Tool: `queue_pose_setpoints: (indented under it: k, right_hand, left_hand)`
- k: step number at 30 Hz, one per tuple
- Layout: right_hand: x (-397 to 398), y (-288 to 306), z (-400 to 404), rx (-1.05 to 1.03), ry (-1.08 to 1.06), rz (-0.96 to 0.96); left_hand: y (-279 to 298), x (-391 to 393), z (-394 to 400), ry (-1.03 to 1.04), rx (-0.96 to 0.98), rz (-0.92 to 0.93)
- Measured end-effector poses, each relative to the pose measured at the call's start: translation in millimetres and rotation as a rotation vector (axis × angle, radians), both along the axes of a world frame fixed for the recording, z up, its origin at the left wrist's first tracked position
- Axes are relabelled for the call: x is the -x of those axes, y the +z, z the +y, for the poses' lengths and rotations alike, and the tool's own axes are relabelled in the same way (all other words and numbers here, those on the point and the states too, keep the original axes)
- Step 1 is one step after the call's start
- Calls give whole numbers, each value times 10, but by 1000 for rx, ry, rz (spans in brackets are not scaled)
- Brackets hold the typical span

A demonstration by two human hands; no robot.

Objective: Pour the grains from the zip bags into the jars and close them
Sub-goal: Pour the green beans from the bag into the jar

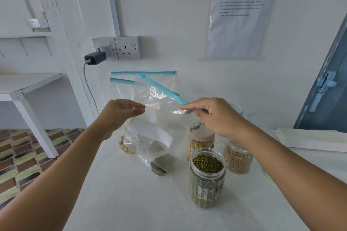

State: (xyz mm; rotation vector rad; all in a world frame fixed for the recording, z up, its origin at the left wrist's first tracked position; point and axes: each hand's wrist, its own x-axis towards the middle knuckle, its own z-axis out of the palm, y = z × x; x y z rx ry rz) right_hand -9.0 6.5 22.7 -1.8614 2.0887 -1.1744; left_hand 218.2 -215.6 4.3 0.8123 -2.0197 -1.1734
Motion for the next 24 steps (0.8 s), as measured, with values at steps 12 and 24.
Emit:
queue_pose_setpoints:
  k: [12,24]
  right_hand:
    - [-181,451,-530,167,-41,194]
    - [-317,326,-713,113,41,198]
  left_hand:
    - [69,-612,107,46,-6,88]
    - [157,-617,10,31,-55,102]
